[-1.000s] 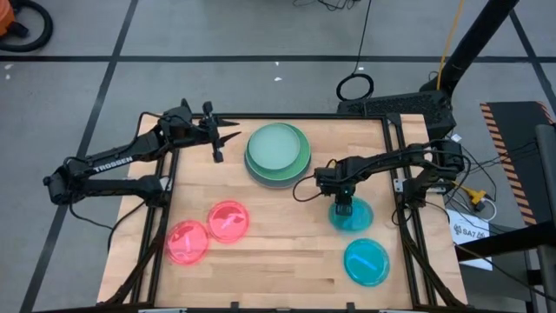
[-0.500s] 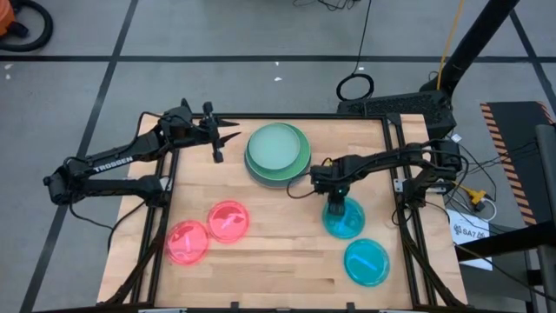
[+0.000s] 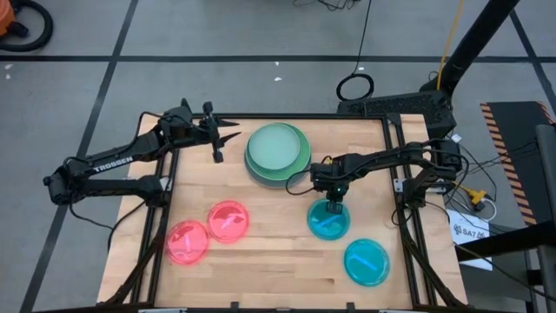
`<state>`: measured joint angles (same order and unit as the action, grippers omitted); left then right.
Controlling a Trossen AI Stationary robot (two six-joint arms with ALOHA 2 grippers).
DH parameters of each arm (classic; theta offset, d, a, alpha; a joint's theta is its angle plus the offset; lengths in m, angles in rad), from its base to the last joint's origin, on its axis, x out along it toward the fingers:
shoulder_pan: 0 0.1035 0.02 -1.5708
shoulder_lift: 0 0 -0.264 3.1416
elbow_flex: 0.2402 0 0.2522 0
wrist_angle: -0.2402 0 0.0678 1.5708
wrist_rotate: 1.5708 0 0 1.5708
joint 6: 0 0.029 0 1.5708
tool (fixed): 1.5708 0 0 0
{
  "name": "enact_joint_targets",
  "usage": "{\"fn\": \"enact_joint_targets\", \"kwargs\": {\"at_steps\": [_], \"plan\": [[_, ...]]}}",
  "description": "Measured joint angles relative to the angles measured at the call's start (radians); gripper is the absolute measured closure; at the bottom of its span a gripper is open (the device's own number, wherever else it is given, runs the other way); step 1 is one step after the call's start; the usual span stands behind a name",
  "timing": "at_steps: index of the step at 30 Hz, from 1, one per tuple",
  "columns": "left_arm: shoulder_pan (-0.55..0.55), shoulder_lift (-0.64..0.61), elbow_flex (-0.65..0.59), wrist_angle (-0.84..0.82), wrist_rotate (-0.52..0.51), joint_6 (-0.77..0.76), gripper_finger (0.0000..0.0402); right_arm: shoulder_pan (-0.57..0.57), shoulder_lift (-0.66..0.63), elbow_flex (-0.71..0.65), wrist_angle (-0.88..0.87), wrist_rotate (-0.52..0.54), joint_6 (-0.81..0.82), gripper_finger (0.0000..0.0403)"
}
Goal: Stack plastic plates
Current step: Stack the blue plate on the light green plate
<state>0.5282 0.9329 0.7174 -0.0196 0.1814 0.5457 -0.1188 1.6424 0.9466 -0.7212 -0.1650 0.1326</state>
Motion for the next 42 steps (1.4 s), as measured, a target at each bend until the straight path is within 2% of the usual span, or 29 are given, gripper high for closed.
{"fn": "enact_joint_targets", "kwargs": {"at_steps": [4,10,15,21,27,30,34,38,42], "plan": [[0.0,0.0,0.0,0.0,0.0,0.0,0.0277,0.0,0.0,0.0,0.0,-0.005,0.04,0.04],[0.0,0.0,0.0,0.0,0.0,0.0,0.0277,-0.016,0.0,0.0,0.032,-0.075,0.105,0.0402],[0.0,0.0,0.0,0.0,0.0,0.0,0.0277,-0.033,-0.018,0.0,0.082,-0.075,0.15,0.0402],[0.0,0.0,0.0,-0.002,0.0,0.0,0.0277,-0.065,-0.067,0.0,0.19,-0.116,0.276,0.0402],[0.0,0.0,0.0,-0.006,0.0,0.0,0.0277,-0.067,-0.119,0.0,0.389,-0.151,0.321,0.0403],[0.0,0.0,0.0,-0.006,0.0,0.0,0.0277,-0.076,-0.119,0.0,0.508,-0.145,0.358,0.0403],[0.0,0.0,0.0,-0.006,0.0,0.0,0.0277,-0.103,-0.111,0.001,0.659,-0.088,0.45,0.0403],[0.0,0.0,0.0,-0.001,0.0,0.0,0.0277,-0.168,-0.11,0.011,0.707,-0.069,0.519,0.0403],[0.0,0.0,0.0,0.017,0.0,0.001,0.0277,-0.237,-0.11,0.058,0.687,-0.057,0.495,0.0403]]}}
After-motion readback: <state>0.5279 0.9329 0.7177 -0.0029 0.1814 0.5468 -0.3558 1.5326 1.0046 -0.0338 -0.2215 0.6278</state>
